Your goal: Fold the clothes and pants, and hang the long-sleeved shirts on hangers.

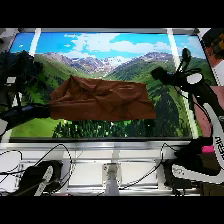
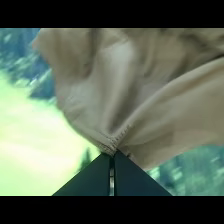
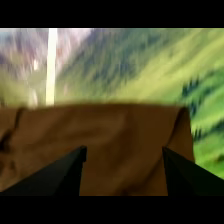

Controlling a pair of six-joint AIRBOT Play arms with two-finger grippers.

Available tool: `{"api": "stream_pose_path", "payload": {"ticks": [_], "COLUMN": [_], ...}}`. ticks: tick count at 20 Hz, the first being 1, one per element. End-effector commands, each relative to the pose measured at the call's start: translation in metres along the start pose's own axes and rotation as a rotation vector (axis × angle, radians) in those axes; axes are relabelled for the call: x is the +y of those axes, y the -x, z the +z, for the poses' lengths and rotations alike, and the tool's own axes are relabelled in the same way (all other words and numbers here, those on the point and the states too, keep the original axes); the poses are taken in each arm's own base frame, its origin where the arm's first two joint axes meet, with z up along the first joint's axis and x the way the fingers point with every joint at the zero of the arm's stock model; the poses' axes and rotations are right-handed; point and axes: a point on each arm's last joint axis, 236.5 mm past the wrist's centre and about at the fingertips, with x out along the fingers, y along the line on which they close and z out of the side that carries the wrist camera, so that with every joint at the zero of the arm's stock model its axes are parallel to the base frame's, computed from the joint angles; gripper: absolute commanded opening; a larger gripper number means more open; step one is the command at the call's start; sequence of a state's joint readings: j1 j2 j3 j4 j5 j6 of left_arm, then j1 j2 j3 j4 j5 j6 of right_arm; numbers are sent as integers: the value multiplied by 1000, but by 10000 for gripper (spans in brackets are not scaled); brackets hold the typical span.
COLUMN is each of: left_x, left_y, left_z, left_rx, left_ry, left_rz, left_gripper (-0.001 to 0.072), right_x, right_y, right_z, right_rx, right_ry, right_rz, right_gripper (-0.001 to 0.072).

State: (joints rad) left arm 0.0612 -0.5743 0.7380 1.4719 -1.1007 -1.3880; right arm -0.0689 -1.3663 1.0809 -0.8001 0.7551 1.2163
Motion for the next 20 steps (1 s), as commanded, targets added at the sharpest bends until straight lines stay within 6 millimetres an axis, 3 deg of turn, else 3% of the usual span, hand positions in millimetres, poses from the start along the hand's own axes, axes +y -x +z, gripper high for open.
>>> {"api": "stream_pose_path", "payload": {"ticks": [1,6,11,16,20], "left_x": [31,44,63,85,87], "left_y": [4,6,10,16,8], "left_z": [-26,-28,-29,-30,-35], "left_rx": [115,128,143,165,199], "left_ry": [-66,-91,-127,-169,-166], "left_rz": [129,183,263,355,349], "left_gripper": [17,17,17,17,17], "right_x": [15,30,46,44,17], "right_y": [19,18,16,5,0], "right_z": [-87,-131,-190,-196,-189], "right_rx": [379,512,659,643,634], "right_ry": [84,223,370,408,421], "right_rz": [110,158,218,185,61], "right_gripper": [520,503,504,504,504]}}
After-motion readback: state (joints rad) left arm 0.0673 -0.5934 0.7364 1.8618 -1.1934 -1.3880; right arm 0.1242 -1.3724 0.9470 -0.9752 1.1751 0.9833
